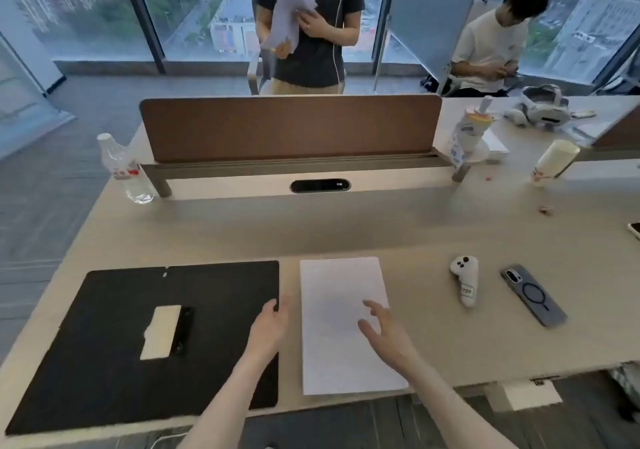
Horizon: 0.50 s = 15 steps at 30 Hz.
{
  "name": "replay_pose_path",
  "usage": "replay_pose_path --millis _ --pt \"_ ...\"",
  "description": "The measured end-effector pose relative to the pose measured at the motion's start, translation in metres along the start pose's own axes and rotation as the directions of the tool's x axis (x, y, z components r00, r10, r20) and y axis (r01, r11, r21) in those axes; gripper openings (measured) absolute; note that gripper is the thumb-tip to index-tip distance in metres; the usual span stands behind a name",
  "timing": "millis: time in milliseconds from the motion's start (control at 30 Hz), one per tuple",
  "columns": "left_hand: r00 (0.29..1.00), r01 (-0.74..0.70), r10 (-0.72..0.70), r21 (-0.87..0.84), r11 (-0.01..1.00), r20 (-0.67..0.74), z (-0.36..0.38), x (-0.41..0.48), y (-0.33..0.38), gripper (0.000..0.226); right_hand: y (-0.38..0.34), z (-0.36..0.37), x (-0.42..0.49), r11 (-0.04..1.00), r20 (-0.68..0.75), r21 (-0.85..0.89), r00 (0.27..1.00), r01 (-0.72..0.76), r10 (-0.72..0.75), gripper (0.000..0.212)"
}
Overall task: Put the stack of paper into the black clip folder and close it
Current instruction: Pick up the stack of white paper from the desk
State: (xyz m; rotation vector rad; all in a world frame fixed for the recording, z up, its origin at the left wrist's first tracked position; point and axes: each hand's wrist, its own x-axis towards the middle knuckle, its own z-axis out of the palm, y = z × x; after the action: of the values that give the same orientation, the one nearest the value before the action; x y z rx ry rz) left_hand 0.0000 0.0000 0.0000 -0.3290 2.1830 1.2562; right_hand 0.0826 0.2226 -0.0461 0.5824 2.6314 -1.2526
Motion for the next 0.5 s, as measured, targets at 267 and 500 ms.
replay_pose_path --millis 267,500 --pt "0.932 0.359 -0.348 -0.119 0.926 0.102 0.058 -0.007 -0.052 0.074 0.048 0.044 -0.040 0.890 0.088 -0.455 0.996 0.021 0.021 0.061" --pt "0.876 0.472 -0.402 -0.304 0.827 0.266 0.097 0.020 -0.037 0.054 0.047 0.048 -0.037 0.903 0.110 -0.429 0.991 -0.021 0.075 0.069"
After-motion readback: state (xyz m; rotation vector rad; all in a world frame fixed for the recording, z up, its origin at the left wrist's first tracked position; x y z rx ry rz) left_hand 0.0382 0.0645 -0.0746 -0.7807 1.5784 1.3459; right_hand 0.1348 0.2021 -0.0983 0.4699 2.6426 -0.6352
